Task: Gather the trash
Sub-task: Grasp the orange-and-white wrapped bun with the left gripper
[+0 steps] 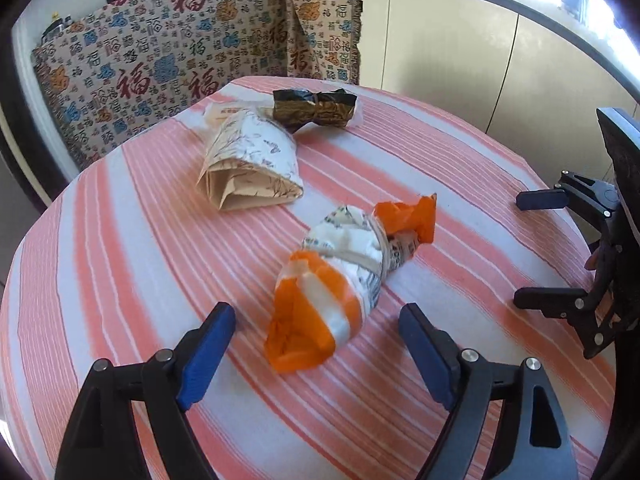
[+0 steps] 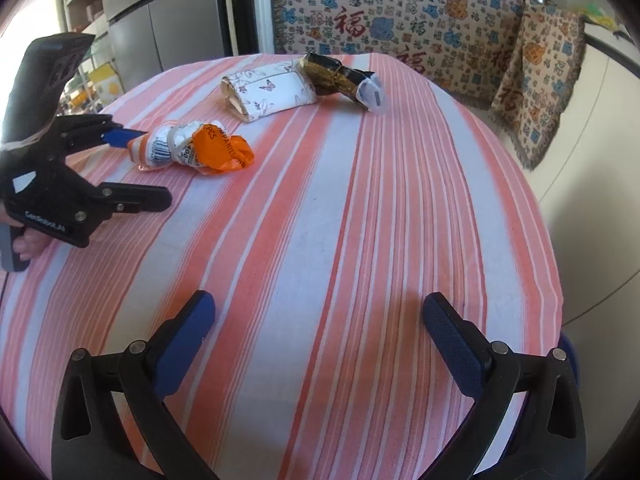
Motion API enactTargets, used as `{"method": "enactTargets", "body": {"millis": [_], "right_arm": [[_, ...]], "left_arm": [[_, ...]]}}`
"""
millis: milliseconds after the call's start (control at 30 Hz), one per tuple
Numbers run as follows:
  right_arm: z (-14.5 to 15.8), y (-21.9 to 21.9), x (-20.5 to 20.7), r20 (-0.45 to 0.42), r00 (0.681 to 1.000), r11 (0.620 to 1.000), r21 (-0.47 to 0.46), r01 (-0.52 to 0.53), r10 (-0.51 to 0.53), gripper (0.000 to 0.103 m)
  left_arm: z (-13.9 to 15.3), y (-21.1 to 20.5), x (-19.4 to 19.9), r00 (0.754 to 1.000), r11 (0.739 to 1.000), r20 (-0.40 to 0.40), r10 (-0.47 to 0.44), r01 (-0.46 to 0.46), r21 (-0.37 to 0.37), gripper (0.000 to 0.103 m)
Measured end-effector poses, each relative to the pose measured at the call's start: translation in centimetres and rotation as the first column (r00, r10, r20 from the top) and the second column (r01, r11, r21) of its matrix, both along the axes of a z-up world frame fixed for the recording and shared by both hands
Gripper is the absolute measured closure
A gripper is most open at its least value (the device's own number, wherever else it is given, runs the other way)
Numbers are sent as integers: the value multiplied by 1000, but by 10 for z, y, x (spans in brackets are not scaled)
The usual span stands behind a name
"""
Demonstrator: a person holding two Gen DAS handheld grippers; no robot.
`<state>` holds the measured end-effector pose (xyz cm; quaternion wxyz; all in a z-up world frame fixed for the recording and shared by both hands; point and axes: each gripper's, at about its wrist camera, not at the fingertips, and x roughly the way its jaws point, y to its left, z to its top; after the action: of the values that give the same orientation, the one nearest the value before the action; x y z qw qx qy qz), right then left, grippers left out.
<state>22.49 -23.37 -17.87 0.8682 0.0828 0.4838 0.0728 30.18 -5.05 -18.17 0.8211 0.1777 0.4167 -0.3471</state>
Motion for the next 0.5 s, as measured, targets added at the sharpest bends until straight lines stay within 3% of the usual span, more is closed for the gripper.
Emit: {"method": "enactTargets", "body": {"millis": [233, 267, 300, 333, 400, 500], "right_arm": [[1, -1, -2, 3, 1000, 1000, -4, 6, -6, 1], [2, -2, -3, 3, 1000, 1000, -4, 6, -6, 1], [2, -2, -3, 4, 1000, 1000, -5, 6, -6, 1], [2, -2, -3, 4, 1000, 1000, -5, 7, -7, 1], [2, -3, -3, 4, 1000, 1000, -5, 5, -5, 1], [2, -4, -4, 6, 1000, 1000, -6, 8, -8, 1]], "left_arm": [[4, -21, 8, 994, 994, -24, -104, 103, -44, 19], [4, -23, 6, 994, 993, -19, -110, 109, -47, 22], [2, -23, 4, 994, 993, -19, -106, 105, -48, 41], [1, -23, 4, 995, 995, -24, -94, 93, -46, 53], [2, -15, 4, 999, 997, -30, -33, 30, -69, 60], [8, 5, -1, 994, 987, -54, 95, -101, -125, 60]]}}
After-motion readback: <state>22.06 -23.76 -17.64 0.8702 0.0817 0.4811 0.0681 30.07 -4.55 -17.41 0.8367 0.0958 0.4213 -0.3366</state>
